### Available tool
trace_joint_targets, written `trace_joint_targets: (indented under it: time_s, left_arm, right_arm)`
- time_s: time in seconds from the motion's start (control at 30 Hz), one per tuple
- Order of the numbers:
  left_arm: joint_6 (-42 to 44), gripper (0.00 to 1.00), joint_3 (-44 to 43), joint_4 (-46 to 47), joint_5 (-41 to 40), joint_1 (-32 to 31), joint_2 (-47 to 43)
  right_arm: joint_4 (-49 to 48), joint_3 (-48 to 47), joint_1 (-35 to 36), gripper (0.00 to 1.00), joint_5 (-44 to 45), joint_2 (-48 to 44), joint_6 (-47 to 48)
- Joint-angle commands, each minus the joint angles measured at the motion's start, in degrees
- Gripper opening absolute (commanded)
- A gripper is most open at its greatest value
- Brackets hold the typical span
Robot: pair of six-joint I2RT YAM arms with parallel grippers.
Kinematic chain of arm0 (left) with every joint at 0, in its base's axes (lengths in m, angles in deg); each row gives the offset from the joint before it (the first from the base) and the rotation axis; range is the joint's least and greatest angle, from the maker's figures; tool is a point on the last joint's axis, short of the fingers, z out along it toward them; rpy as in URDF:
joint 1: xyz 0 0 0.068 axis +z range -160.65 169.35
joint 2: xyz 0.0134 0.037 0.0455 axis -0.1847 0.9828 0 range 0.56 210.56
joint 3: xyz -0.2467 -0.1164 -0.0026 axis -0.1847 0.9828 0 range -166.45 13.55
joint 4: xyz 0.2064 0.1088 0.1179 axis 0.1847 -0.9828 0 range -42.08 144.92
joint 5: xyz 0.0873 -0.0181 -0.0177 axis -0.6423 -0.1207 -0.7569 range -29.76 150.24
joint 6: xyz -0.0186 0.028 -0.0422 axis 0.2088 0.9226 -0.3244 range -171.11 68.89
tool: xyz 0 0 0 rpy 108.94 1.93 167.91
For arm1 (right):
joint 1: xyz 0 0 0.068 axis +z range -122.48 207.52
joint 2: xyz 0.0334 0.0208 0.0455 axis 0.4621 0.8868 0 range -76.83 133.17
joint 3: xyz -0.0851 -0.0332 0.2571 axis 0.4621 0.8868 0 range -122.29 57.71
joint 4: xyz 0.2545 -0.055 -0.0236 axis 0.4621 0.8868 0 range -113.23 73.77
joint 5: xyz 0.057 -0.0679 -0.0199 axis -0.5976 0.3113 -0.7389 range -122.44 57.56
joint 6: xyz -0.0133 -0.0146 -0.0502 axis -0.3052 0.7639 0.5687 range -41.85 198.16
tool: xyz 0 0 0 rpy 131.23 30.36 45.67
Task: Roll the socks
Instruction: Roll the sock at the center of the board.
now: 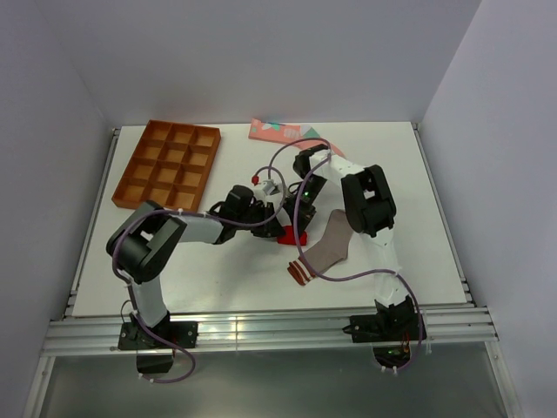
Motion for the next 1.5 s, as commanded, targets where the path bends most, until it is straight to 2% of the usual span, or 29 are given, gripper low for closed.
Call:
trace_joint_targets:
  time_s: [0.0, 0.07, 0.1, 0.23, 0.43, 0.7, 0.93, 1.17, 1.47]
  left_arm:
    - [-1.6, 0.16, -4.8, -7.4, -5.5, -0.6, 3.0]
    - [-2.5, 0.08, -6.1, -11.5, -6.2, -0.8, 4.5]
    - [-3.0, 0.0, -6.6, -12.6, -6.6, -0.9, 5.0]
    - [-4.6, 0.0, -9.4, -18.2, -9.0, -1.3, 6.7]
    - [-4.7, 0.0, -13.3, -26.8, -11.2, -1.7, 9.1]
    - [-3.6, 0.0, -16.6, -32.0, -11.2, -1.7, 10.6]
    - [-3.3, 0.0, -17.4, -33.4, -10.9, -1.6, 11.1]
    - [-3.2, 0.0, -17.3, -32.8, -10.2, -1.5, 11.3]
    - [-2.9, 0.0, -18.2, -33.7, -9.7, -1.4, 11.1]
  right_arm:
    - [-8.0, 3.3, -0.5, 0.23, 9.4, -0.2, 0.1]
    - [-9.4, 4.3, -0.4, 0.25, 10.0, -1.1, -0.8]
    - [-10.9, 4.8, -0.4, 0.27, 10.6, -1.6, -1.2]
    - [-15.1, 8.1, -0.4, 0.41, 12.2, -5.0, -3.9]
    - [-22.9, 13.9, -0.5, 0.49, 13.6, -11.4, -7.6]
    - [-33.8, 22.9, -0.9, 0.54, 13.0, -21.4, -10.6]
    - [-34.4, 24.0, -3.4, 0.57, 9.5, -24.5, -11.7]
    - [-31.0, 22.8, -6.5, 0.6, 4.4, -24.3, -11.0]
    - [-36.6, 28.1, -11.9, 0.6, 2.9, -29.1, -10.4]
